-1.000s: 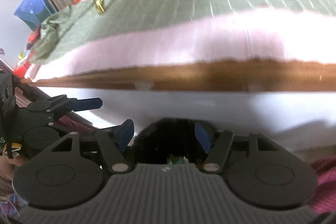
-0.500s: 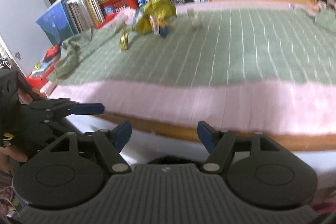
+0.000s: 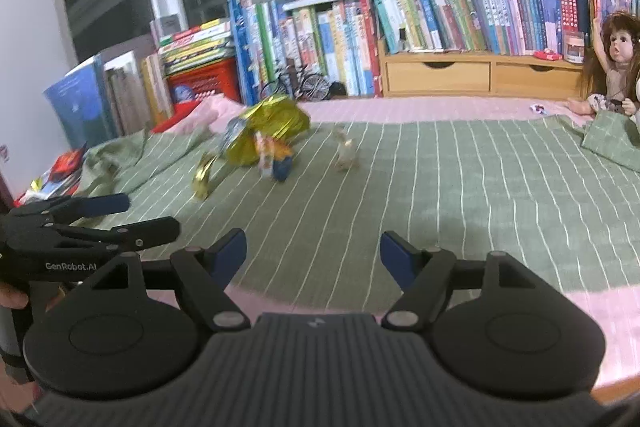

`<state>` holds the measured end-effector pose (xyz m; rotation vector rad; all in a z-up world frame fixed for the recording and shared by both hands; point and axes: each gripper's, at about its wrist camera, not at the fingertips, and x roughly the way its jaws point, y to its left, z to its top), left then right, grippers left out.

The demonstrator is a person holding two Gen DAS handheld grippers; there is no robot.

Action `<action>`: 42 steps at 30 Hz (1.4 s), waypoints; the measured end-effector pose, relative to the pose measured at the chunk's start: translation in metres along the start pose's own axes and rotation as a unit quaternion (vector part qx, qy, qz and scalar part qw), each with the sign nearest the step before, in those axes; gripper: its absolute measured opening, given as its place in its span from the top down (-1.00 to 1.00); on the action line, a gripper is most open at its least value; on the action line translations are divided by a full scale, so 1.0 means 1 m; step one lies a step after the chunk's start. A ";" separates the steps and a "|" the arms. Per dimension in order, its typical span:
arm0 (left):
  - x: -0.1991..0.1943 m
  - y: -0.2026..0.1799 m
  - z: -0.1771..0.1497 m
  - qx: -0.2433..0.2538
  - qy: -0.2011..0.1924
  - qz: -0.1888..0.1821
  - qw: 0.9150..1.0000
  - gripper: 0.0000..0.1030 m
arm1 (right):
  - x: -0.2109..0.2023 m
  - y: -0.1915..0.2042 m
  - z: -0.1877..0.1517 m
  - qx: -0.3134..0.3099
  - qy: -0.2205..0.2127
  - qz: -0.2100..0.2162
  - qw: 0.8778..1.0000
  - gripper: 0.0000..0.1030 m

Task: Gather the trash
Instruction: 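Raise both tools back toward the remaining wrappers on the bed, then grasp the gold foil wrapper with the left tool while the right tool grasps the clear cup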

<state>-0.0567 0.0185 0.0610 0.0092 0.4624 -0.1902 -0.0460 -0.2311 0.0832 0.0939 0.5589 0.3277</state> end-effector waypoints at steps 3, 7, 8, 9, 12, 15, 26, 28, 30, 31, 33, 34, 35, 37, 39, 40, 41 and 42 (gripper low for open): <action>0.023 0.016 0.007 -0.011 -0.003 0.029 1.000 -0.88 | 0.016 -0.005 0.012 0.001 -0.005 -0.005 1.000 -0.60; 0.057 0.035 0.014 -0.029 0.002 0.056 0.998 -0.81 | 0.039 -0.010 0.028 -0.004 -0.014 -0.014 1.000 -0.62; 0.065 0.039 0.016 -0.033 0.004 0.062 0.998 -0.80 | 0.047 -0.011 0.033 -0.005 -0.014 -0.017 1.000 -0.62; 0.073 0.042 0.017 -0.035 0.006 0.064 0.997 -0.80 | 0.055 -0.013 0.037 -0.004 -0.011 -0.019 1.000 -0.62; 0.099 0.050 0.020 -0.044 0.019 0.072 0.996 -0.73 | 0.081 -0.017 0.048 -0.004 0.001 -0.022 1.000 -0.62; 0.121 0.057 0.022 -0.058 0.029 0.076 0.995 -0.67 | 0.111 -0.020 0.058 -0.009 0.017 -0.033 0.999 -0.62; 0.170 0.074 0.022 -0.088 0.060 0.081 0.991 -0.48 | 0.200 -0.022 0.071 -0.012 0.073 -0.044 0.996 -0.62; 0.175 0.076 0.022 -0.091 0.063 0.079 0.991 -0.43 | 0.212 -0.022 0.072 -0.010 0.077 -0.044 0.996 -0.62; 0.178 0.076 0.021 -0.093 0.067 0.076 0.991 -0.38 | 0.222 -0.021 0.072 -0.008 0.080 -0.042 0.996 -0.59; 0.179 0.076 0.021 -0.093 0.070 0.074 0.990 -0.33 | 0.226 -0.021 0.072 -0.006 0.080 -0.042 0.996 -0.58; 0.182 0.076 0.020 -0.093 0.075 0.071 0.990 -0.29 | 0.232 -0.020 0.071 -0.003 0.080 -0.044 0.996 -0.57; 0.182 0.075 0.020 -0.091 0.075 0.071 0.990 -0.28 | 0.235 -0.020 0.071 -0.003 0.080 -0.045 0.996 -0.56; 0.183 0.074 0.019 -0.089 0.076 0.072 0.990 -0.28 | 0.237 -0.020 0.070 -0.002 0.081 -0.046 0.996 -0.56; 0.184 0.073 0.019 -0.087 0.076 0.074 0.991 -0.27 | 0.242 -0.021 0.068 0.001 0.083 -0.049 0.995 -0.55; 0.184 0.072 0.020 -0.084 0.077 0.073 0.991 -0.23 | 0.246 -0.023 0.066 0.007 0.087 -0.051 0.995 -0.53; 0.185 0.071 0.020 -0.081 0.079 0.073 0.991 -0.18 | 0.247 -0.023 0.065 0.008 0.088 -0.052 0.995 -0.50; 0.185 0.070 0.020 -0.079 0.080 0.073 0.991 -0.13 | 0.248 -0.024 0.064 0.008 0.088 -0.054 0.995 -0.47; 0.186 0.069 0.021 -0.077 0.080 0.073 0.991 -0.10 | 0.249 -0.023 0.064 0.006 0.087 -0.055 0.995 -0.44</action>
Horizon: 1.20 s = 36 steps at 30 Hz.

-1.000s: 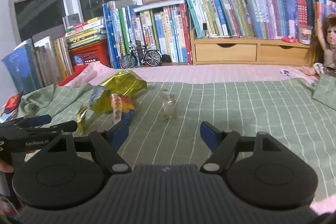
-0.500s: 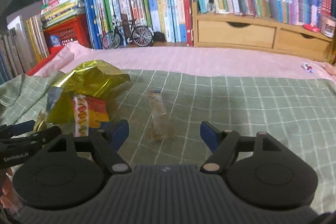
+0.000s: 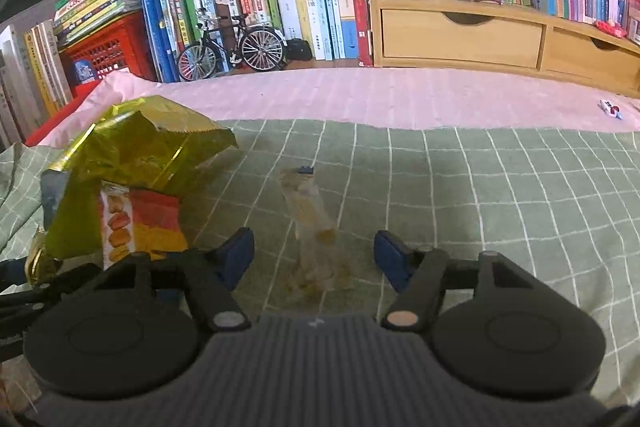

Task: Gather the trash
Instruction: 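Grasp the gold foil wrapper with the left tool while the right tool grasps the clear cup, then lift the gold wrapper and clear cup off the bed toward the bin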

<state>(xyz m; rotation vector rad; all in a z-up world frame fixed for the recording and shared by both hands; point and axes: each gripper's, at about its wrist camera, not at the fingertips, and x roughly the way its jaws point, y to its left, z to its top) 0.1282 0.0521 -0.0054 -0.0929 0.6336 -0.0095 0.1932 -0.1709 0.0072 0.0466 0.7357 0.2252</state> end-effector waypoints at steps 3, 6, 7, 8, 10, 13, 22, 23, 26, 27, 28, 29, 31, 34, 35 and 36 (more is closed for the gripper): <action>0.001 -0.003 0.000 0.005 0.001 0.001 1.000 0.08 | 0.000 0.001 0.000 -0.006 -0.001 -0.006 1.000 -0.19; 0.001 -0.005 0.001 0.009 0.003 0.001 1.000 0.31 | -0.001 0.001 -0.001 -0.006 -0.002 -0.011 1.000 0.12; 0.000 -0.006 0.001 0.009 0.003 0.002 1.000 0.45 | -0.001 0.001 -0.001 -0.005 -0.002 -0.012 1.000 0.26; 0.000 -0.006 0.001 0.010 0.004 0.001 1.000 0.48 | -0.002 0.001 -0.001 -0.005 0.000 -0.011 1.000 0.43; -0.002 -0.007 0.001 0.012 0.004 0.000 1.000 0.52 | -0.004 0.000 -0.001 -0.005 -0.001 -0.011 1.000 0.44; -0.007 -0.010 0.001 0.017 0.000 -0.003 1.000 0.58 | -0.009 -0.001 -0.001 -0.006 -0.006 -0.007 1.000 0.46; -0.030 -0.013 -0.001 0.006 -0.010 -0.020 1.000 0.62 | -0.032 0.001 -0.006 -0.020 -0.018 0.008 1.000 0.47; -0.033 -0.014 -0.001 0.005 -0.011 -0.023 1.000 0.62 | -0.035 0.001 -0.008 -0.019 -0.018 0.011 1.000 0.47; -0.042 -0.016 -0.004 0.003 -0.008 -0.028 1.000 0.62 | -0.044 0.000 -0.012 -0.023 -0.019 0.015 0.999 0.47; -0.046 -0.017 -0.005 0.003 -0.009 -0.030 1.000 0.62 | -0.047 0.000 -0.013 -0.022 -0.019 0.018 0.999 0.47; -0.049 -0.017 -0.006 0.004 -0.009 -0.032 0.999 0.62 | -0.050 -0.001 -0.014 -0.020 -0.019 0.021 0.999 0.47; -0.053 -0.018 -0.007 0.004 -0.010 -0.033 0.999 0.62 | -0.054 -0.002 -0.016 -0.017 -0.019 0.023 0.999 0.47; -0.061 -0.020 -0.010 0.004 -0.013 -0.038 0.999 0.62 | -0.062 -0.002 -0.018 -0.014 -0.021 0.028 0.999 0.47; -0.074 -0.024 -0.014 0.007 -0.016 -0.050 0.999 0.62 | -0.074 -0.004 -0.023 -0.013 -0.022 0.037 0.999 0.47; -0.079 -0.025 -0.016 0.008 -0.017 -0.055 0.998 0.62 | -0.078 -0.004 -0.025 -0.013 -0.022 0.039 0.999 0.47; -0.082 -0.026 -0.017 0.008 -0.019 -0.060 0.998 0.62 | -0.083 -0.003 -0.028 -0.015 -0.021 0.041 0.999 0.47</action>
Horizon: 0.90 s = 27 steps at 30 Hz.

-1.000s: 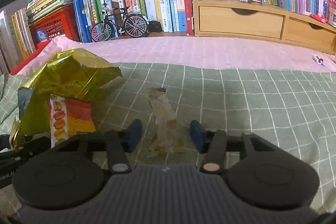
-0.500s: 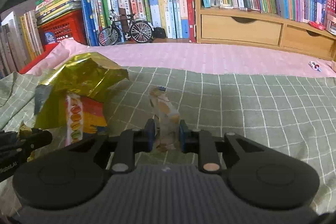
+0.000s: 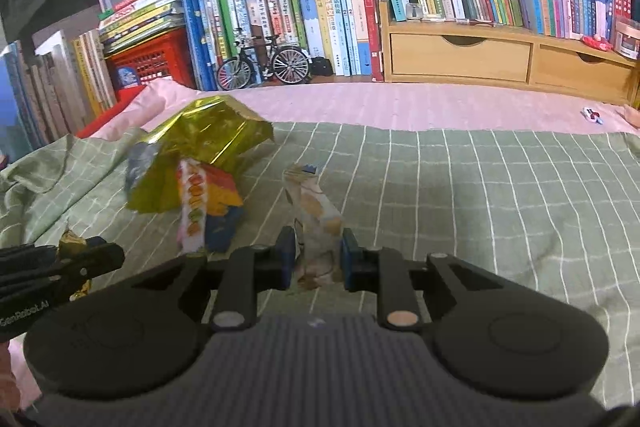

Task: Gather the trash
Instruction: 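Lift the gold wrapper and clear cup off the bed toward the bin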

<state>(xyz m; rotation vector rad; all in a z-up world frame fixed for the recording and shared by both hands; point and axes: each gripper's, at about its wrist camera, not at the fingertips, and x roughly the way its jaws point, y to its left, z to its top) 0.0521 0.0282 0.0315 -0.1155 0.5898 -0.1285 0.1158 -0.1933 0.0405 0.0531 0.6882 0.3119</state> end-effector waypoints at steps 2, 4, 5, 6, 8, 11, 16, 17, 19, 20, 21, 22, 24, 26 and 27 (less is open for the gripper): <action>-0.008 -0.003 -0.003 0.001 -0.002 -0.009 1.000 0.62 | -0.008 0.000 -0.005 -0.001 0.000 0.005 1.000 0.47; -0.016 -0.008 -0.005 0.004 -0.003 -0.018 1.000 0.62 | -0.015 0.001 -0.010 -0.001 0.001 0.008 1.000 0.47; -0.019 -0.010 -0.007 0.006 -0.004 -0.022 1.000 0.62 | -0.019 0.001 -0.012 0.000 0.000 0.010 1.000 0.47; -0.023 -0.013 -0.009 0.010 -0.006 -0.025 1.000 0.62 | -0.023 0.001 -0.014 0.001 0.000 0.012 1.000 0.47; -0.030 -0.018 -0.012 0.016 -0.009 -0.032 0.999 0.62 | -0.031 0.000 -0.018 0.003 0.000 0.015 1.000 0.47; -0.040 -0.024 -0.017 0.018 -0.008 -0.043 0.999 0.62 | -0.042 0.000 -0.026 0.007 0.002 0.019 1.000 0.47; -0.054 -0.032 -0.030 0.027 0.000 -0.063 0.998 0.62 | -0.065 0.004 -0.042 0.004 0.005 0.033 0.999 0.47; -0.057 -0.034 -0.034 0.029 0.002 -0.067 0.997 0.62 | -0.070 0.005 -0.046 0.004 0.006 0.036 0.999 0.47; -0.064 -0.038 -0.040 0.032 0.005 -0.073 0.997 0.62 | -0.078 0.006 -0.053 0.006 0.007 0.041 0.999 0.47; -0.067 -0.039 -0.043 0.033 0.006 -0.076 0.997 0.62 | -0.082 0.007 -0.056 0.006 0.008 0.042 0.999 0.47; -0.070 -0.041 -0.046 0.035 0.006 -0.079 0.996 0.62 | -0.086 0.008 -0.060 0.005 0.009 0.043 0.999 0.47; -0.073 -0.042 -0.048 0.035 0.007 -0.082 0.996 0.62 | -0.090 0.009 -0.064 0.003 0.009 0.044 0.999 0.47; -0.080 -0.045 -0.054 0.039 0.008 -0.087 0.995 0.62 | -0.098 0.012 -0.071 0.003 0.010 0.048 0.999 0.47; -0.087 -0.049 -0.062 0.043 0.011 -0.094 0.995 0.62 | -0.106 0.014 -0.078 0.002 0.010 0.053 0.999 0.47; -0.090 -0.050 -0.065 0.044 0.013 -0.097 0.994 0.62 | -0.110 0.016 -0.083 0.002 0.011 0.055 0.998 0.47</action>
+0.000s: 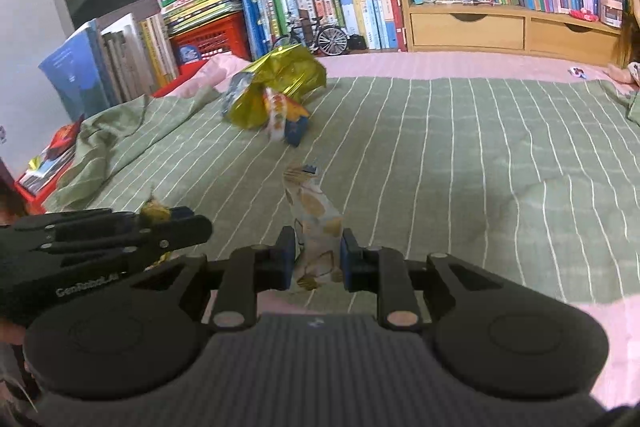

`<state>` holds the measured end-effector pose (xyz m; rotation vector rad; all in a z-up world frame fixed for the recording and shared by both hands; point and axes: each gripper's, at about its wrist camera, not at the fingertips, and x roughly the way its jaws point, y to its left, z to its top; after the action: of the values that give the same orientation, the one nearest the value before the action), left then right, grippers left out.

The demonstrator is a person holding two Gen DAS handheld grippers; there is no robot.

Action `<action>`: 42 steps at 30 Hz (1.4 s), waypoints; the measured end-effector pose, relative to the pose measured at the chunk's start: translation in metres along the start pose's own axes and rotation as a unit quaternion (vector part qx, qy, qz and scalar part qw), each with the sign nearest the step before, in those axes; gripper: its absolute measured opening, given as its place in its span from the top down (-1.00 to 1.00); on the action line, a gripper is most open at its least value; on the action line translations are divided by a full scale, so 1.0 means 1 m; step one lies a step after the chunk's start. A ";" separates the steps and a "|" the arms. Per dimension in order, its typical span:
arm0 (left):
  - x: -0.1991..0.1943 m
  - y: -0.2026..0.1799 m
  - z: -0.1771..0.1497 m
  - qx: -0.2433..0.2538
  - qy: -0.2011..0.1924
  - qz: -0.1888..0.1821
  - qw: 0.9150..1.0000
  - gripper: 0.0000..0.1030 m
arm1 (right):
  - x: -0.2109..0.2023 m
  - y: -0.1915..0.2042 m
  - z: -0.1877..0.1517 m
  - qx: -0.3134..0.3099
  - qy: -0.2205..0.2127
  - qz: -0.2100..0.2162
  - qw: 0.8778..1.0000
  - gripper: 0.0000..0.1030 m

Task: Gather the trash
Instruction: 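Lift the gold wrapper and clear cup off the bed toward the bin, then lower both tools into the black bin and open them to drop the items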

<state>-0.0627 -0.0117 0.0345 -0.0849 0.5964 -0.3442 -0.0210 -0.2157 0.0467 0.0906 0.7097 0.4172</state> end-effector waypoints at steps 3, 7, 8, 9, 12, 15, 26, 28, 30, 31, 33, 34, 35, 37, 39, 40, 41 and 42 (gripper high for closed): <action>-0.009 -0.006 -0.010 0.003 0.007 -0.010 1.000 0.62 | -0.010 0.006 -0.013 -0.006 0.004 0.002 1.000 0.47; -0.022 -0.014 -0.025 0.008 0.012 -0.022 1.000 0.62 | -0.024 0.012 -0.029 -0.006 0.012 0.009 1.000 0.47; -0.025 -0.016 -0.028 0.008 0.014 -0.024 1.000 0.62 | -0.026 0.013 -0.033 -0.007 0.015 0.010 1.000 0.47; -0.028 -0.017 -0.032 0.008 0.017 -0.027 0.999 0.62 | -0.029 0.015 -0.038 -0.007 0.017 0.010 1.000 0.47; -0.037 -0.022 -0.042 0.009 0.025 -0.035 0.999 0.62 | -0.035 0.018 -0.052 -0.004 0.028 0.012 1.000 0.47; -0.046 -0.029 -0.055 0.023 0.033 -0.041 0.998 0.62 | -0.040 0.021 -0.065 0.004 0.038 0.017 0.999 0.47; -0.046 -0.040 -0.101 0.032 0.111 -0.037 0.993 0.61 | -0.045 0.021 -0.113 0.031 0.098 0.009 0.995 0.46; -0.043 -0.040 -0.110 0.031 0.127 -0.036 0.991 0.61 | -0.042 0.017 -0.123 0.048 0.114 0.006 0.992 0.46; -0.037 -0.038 -0.118 0.030 0.145 -0.034 0.988 0.61 | -0.038 0.014 -0.131 0.065 0.130 0.001 0.989 0.46; -0.033 -0.037 -0.123 0.029 0.157 -0.029 0.987 0.60 | -0.036 0.012 -0.135 0.070 0.137 -0.002 0.988 0.46; -0.024 -0.035 -0.131 0.026 0.179 -0.017 0.983 0.60 | -0.031 0.010 -0.142 0.081 0.153 -0.009 0.985 0.46; -0.019 -0.034 -0.136 0.022 0.190 -0.011 0.981 0.61 | -0.028 0.009 -0.146 0.088 0.160 -0.010 0.983 0.46; -0.014 -0.032 -0.140 0.019 0.200 -0.008 0.980 0.61 | -0.026 0.008 -0.150 0.095 0.166 -0.010 0.981 0.46; -0.005 -0.029 -0.149 0.014 0.218 -0.002 0.976 0.60 | -0.020 0.005 -0.158 0.111 0.178 -0.013 0.978 0.46; 0.003 -0.025 -0.156 0.006 0.236 -0.001 0.972 0.60 | -0.015 0.003 -0.164 0.122 0.188 -0.018 0.974 0.46; 0.006 -0.023 -0.158 0.002 0.242 -0.002 0.970 0.60 | -0.013 0.002 -0.166 0.127 0.192 -0.020 0.973 0.46; 0.009 -0.022 -0.161 -0.003 0.248 -0.002 0.969 0.60 | -0.011 0.000 -0.168 0.132 0.196 -0.022 0.971 0.46; 0.012 -0.020 -0.163 -0.006 0.254 -0.002 0.967 0.60 | -0.010 -0.002 -0.170 0.135 0.200 -0.023 0.970 0.46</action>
<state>-0.1511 -0.0309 -0.1035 -0.0071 1.1055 -0.3694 -0.1378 -0.2319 -0.0764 0.2513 1.1632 0.2936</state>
